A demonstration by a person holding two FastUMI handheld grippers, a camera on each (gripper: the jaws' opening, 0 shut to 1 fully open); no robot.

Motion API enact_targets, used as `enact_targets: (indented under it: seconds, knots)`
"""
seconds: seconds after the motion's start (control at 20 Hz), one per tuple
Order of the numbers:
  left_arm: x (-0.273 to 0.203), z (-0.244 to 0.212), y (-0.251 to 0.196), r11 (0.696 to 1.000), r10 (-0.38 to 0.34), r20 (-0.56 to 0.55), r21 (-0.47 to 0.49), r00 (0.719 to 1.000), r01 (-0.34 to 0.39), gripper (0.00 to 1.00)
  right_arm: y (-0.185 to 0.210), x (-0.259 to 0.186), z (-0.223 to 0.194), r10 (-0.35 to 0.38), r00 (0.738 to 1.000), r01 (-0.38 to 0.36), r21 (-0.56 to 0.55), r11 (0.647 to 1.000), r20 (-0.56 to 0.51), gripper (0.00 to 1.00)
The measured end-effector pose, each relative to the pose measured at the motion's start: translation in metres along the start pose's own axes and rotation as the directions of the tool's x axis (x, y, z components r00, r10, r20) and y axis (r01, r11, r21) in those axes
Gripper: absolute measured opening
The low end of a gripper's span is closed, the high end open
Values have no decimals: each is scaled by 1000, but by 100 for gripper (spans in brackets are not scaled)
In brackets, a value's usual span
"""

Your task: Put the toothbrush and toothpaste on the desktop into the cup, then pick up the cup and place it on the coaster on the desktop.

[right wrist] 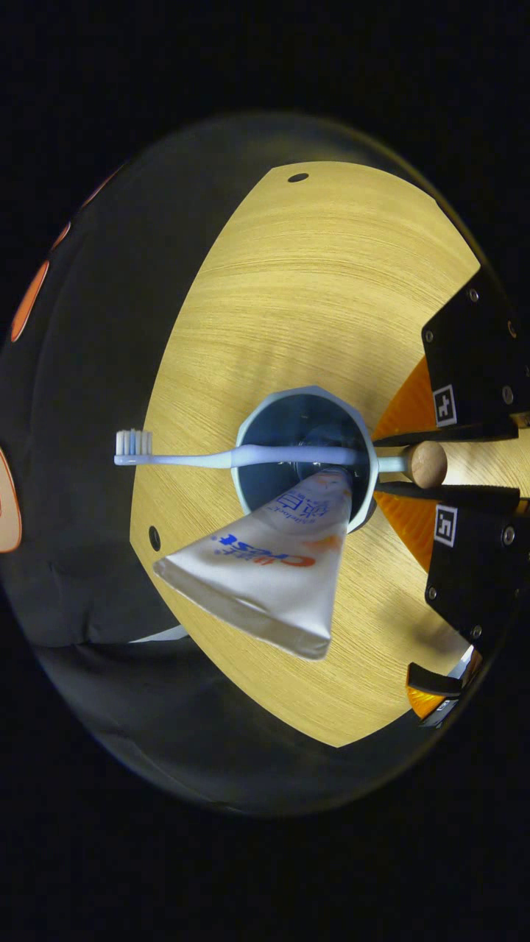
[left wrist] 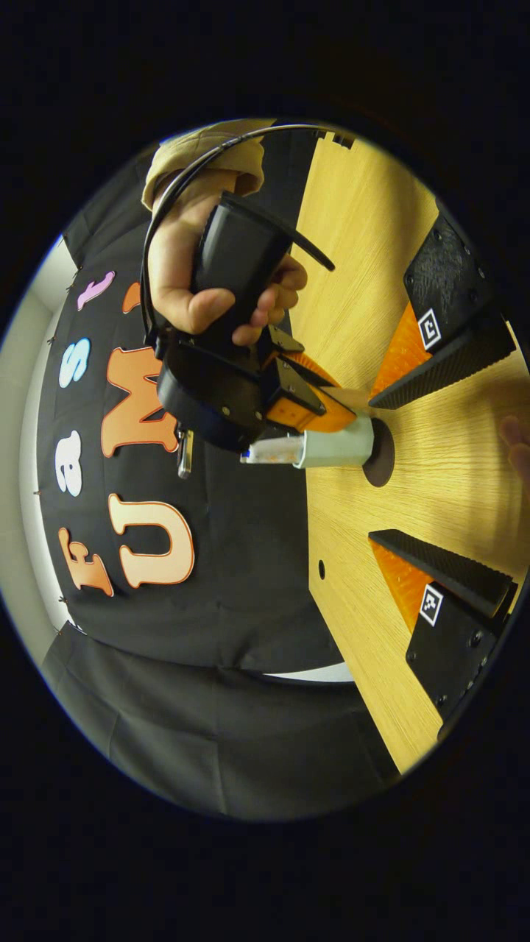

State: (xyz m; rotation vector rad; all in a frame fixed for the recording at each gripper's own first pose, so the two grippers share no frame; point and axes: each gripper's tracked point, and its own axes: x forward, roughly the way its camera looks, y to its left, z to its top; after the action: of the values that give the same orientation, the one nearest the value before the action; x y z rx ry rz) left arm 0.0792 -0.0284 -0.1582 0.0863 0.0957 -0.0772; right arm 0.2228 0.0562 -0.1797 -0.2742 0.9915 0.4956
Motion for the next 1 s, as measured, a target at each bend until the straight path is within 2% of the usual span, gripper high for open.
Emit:
enact_targets:
  seconds: [0.25,0.45,0.5,0.55,0.65,0.75,0.85,1.0]
  knots:
    - [-1,0,0,1000,-7,-4,-3,1000,7,99,2,0,-3,6,999,-7,-21,1000,-34,24]
    - [-1,-3,-2,1000,-8,-10,-1,1000,8,99,0,-2,-1,-1,1000,0,-33,999,-23,25]
    - [-2,-5,-2,1000,-10,-15,-4,1000,10,99,-1,-3,-1,0,1000,0,-22,1000,-7,22]
    - [-1,-7,-3,1000,-13,-24,-7,1000,13,99,0,-3,0,4,1000,-4,-13,1000,7,28]
    - [1,-8,-4,1000,-12,-36,-11,999,11,99,-1,-9,-1,13,1000,-13,-2,1000,28,32]
    - [3,-8,-4,1000,-10,-40,-9,999,9,99,-6,-10,-2,11,999,-12,15,1000,47,43]
    - [5,-9,-3,1000,-5,-52,-5,999,4,99,-11,-14,-6,21,998,-24,49,998,67,56]
    - [7,-8,-3,1000,5,-63,5,998,-5,99,-25,-29,-6,30,992,-43,106,993,121,83]
